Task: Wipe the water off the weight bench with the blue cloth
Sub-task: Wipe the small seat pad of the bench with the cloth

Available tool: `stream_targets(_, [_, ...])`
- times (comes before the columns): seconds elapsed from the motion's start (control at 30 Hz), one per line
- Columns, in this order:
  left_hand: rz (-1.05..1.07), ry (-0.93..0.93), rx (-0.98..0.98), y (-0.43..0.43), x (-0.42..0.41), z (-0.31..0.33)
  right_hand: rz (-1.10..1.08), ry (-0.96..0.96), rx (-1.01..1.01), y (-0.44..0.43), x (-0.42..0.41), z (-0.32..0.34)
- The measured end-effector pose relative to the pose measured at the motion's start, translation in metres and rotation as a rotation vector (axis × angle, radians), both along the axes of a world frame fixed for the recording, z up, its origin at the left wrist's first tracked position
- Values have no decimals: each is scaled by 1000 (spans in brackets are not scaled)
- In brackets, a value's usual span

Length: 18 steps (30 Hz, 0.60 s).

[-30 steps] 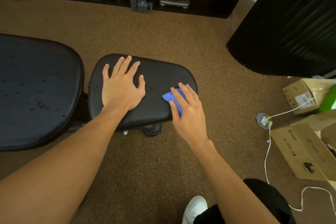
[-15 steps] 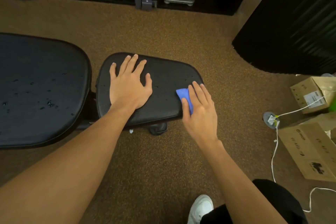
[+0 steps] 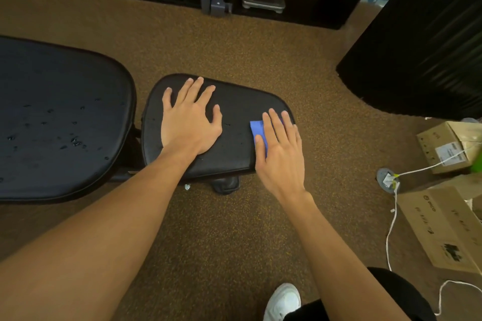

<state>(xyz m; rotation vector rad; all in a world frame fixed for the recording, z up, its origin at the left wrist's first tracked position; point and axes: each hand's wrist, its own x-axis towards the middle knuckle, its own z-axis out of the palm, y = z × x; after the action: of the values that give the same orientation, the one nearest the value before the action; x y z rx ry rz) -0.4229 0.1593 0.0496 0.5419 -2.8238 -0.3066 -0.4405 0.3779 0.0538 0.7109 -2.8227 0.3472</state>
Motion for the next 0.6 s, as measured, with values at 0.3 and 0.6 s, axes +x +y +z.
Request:
stream_targets(0.3, [-2, 21, 8, 0, -1, -2, 31, 30, -66, 12, 7, -6])
stream_targets(0.6, [-1, 41, 9, 0, -1, -4, 156, 1, -47, 12, 20, -4])
